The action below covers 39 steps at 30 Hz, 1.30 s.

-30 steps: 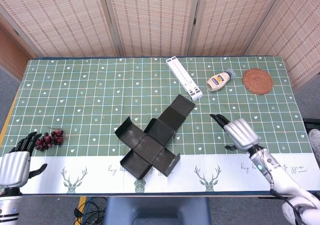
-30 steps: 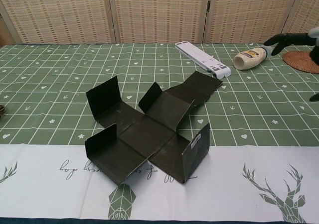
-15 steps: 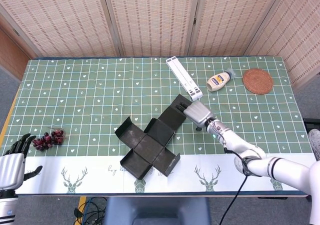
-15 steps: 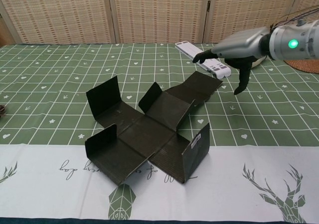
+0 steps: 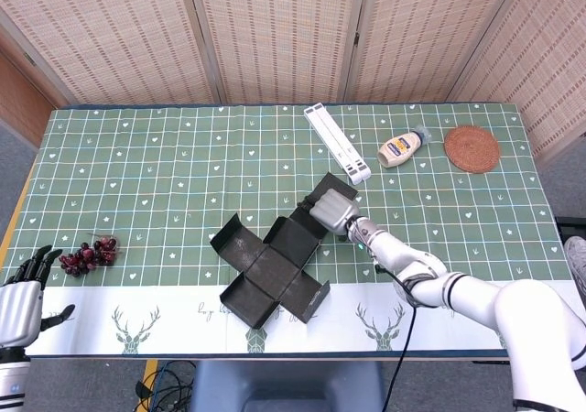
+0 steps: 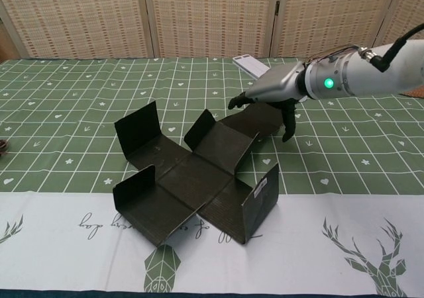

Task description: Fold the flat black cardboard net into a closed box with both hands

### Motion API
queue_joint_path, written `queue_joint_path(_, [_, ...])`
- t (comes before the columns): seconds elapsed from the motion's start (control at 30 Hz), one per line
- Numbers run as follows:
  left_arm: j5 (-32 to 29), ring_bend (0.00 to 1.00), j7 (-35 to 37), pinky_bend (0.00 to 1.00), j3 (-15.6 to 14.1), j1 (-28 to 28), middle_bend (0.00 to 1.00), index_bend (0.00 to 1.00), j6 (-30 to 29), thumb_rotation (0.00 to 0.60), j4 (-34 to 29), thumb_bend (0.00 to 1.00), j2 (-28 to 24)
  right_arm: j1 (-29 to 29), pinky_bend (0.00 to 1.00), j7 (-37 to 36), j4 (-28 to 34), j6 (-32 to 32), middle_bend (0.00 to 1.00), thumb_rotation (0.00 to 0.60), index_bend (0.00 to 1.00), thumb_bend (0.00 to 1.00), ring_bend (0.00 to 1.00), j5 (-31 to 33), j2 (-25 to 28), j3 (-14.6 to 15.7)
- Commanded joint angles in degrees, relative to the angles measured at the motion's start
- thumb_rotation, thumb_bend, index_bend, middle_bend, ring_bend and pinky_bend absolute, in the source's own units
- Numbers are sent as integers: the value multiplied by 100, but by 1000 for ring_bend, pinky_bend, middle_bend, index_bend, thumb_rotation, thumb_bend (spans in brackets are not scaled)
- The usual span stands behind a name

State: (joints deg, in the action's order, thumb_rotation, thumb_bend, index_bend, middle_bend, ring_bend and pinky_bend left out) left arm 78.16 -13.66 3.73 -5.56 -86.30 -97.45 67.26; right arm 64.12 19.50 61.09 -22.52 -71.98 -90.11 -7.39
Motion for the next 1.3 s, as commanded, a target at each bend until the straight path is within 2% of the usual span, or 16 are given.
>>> queue_joint_path(0.03, [0, 199, 13, 430, 1, 4, 138, 157, 14, 600, 8, 64, -12, 134, 1000, -300, -105, 18, 81, 600, 0, 20, 749, -128, -165, -72])
queue_joint_path(0.27, [-3, 199, 81, 429, -2, 50, 135, 155, 13, 600, 57, 63, -31, 416, 1000, -1063, -16, 305, 79, 600, 0, 96, 748, -296, -207, -229])
queue_joint_path(0.43, [8, 197, 137, 428, -7, 85, 135, 155, -3, 600, 92, 63, -31, 612, 1000, -1359, -42, 743, 77, 600, 0, 204, 748, -322, -235, -157])
queue_joint_path(0.67, [36, 196, 188, 428, -7, 111, 133, 155, -6, 600, 139, 64, -34, 666, 1000, -1566, 81, 934, 97, 600, 0, 207, 748, -359, -157, -4])
queue_joint_path(0.97, [96, 195, 235, 426, -11, 99, 132, 155, 32, 600, 192, 63, -6, 411, 1000, -1580, 842, 708, 137, 600, 0, 206, 748, -240, 393, 247])
queue_joint_path(1.1, [152, 195, 293, 426, -12, 54, 132, 155, 103, 600, 235, 64, 25, 48, 1000, -1143, 1404, 45, 120, 600, 0, 183, 744, -42, 768, 531])
queue_joint_path(1.3, [224, 195, 356, 426, -20, 29, 132, 155, 140, 600, 198, 63, -1, -22, 1000, -67, 1577, -527, 25, 600, 0, 21, 714, 814, 679, 754])
